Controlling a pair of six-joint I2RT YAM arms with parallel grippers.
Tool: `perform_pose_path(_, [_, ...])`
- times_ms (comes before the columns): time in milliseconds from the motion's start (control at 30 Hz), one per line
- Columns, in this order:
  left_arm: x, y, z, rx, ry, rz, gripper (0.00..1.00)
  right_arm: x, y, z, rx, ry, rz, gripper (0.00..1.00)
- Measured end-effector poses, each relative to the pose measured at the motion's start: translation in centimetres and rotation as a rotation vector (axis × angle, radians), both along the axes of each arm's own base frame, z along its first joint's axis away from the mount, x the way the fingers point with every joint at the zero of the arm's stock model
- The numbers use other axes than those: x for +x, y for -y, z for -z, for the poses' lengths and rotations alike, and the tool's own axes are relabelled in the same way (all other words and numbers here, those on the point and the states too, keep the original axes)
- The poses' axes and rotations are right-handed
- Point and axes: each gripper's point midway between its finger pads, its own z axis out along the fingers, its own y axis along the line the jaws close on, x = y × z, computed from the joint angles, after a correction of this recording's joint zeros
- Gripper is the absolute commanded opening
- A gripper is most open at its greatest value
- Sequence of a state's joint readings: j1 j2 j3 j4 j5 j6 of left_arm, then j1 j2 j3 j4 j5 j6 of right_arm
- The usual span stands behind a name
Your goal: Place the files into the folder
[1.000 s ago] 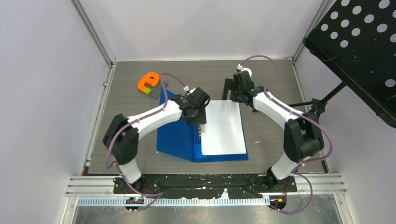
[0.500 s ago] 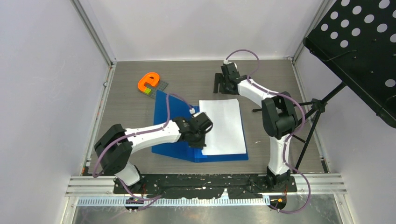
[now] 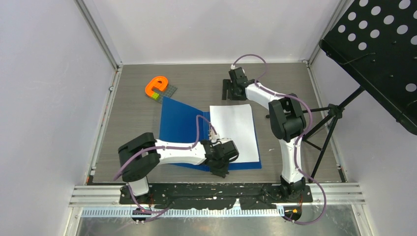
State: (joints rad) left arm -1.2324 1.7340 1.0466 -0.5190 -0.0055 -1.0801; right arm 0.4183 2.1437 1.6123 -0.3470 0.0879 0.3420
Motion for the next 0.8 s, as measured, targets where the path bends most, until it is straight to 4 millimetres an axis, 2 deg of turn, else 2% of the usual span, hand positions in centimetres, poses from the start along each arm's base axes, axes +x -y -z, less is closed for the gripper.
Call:
perform_pose_path(67, [-0.1, 0.4, 0.5, -0.003, -0.015, -0.021, 0.00, -0.1, -0.1, 0.4, -0.003, -0.008, -0.003, 0.73])
perform_pose_path(400, [0.5, 1.6, 0.5, -0.023, -0.021, -0.092, 0.00, -1.6, -0.7, 1.7, -0.019, -0.040, -0.022, 0.68])
perform_pose_path(800, [1.1, 2.2, 0.4, -0.020, -0.010, -0.121, 0.00, -1.8, -0.8, 1.7, 0.015, -0.007, -0.023, 0.65])
